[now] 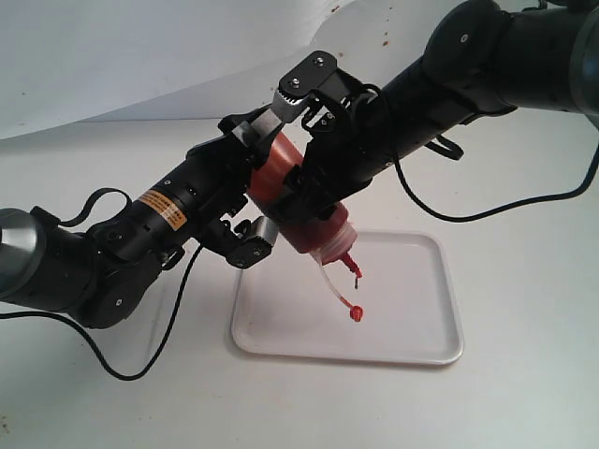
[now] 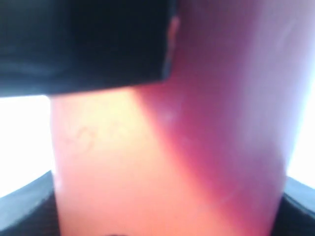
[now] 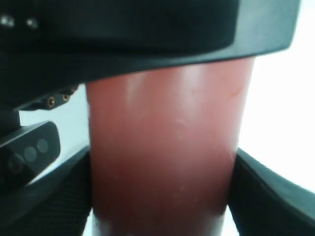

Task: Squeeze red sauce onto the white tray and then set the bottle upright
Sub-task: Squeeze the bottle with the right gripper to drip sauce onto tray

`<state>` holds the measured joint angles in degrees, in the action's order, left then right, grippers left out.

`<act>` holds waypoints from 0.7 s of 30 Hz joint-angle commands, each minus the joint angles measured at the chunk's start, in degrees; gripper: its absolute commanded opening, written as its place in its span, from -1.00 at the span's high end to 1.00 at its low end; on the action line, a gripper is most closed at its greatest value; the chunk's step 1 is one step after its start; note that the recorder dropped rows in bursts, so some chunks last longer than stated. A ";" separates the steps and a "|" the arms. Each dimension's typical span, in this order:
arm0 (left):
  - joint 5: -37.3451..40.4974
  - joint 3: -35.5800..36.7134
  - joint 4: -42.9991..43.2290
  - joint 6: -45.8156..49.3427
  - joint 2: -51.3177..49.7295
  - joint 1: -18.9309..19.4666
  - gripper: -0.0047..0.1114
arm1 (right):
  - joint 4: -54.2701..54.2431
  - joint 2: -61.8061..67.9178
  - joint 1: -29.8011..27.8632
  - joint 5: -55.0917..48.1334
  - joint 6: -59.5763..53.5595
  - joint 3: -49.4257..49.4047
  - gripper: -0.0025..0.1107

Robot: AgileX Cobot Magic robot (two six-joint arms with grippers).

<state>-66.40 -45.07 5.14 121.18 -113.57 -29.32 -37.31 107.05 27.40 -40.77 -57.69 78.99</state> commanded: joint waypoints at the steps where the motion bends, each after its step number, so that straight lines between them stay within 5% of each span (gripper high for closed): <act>1: -3.56 -0.60 -1.11 -1.24 0.92 -0.33 0.92 | 1.35 -0.65 0.08 -0.64 -0.05 0.15 0.96; 14: -3.56 -0.60 -3.00 -1.24 0.80 -0.33 0.92 | 1.35 -0.65 0.08 0.92 0.14 0.15 0.94; 17: -3.56 -0.60 -3.28 -1.24 0.80 -0.33 0.92 | 1.35 -0.65 0.08 0.92 2.75 0.15 0.70; 21: -3.56 -0.50 -3.28 -1.24 0.80 -0.33 0.92 | 1.18 -0.65 0.08 1.78 4.21 0.15 0.05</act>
<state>-66.16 -45.07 4.40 121.18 -113.57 -29.32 -36.64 107.05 27.54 -40.32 -55.00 78.99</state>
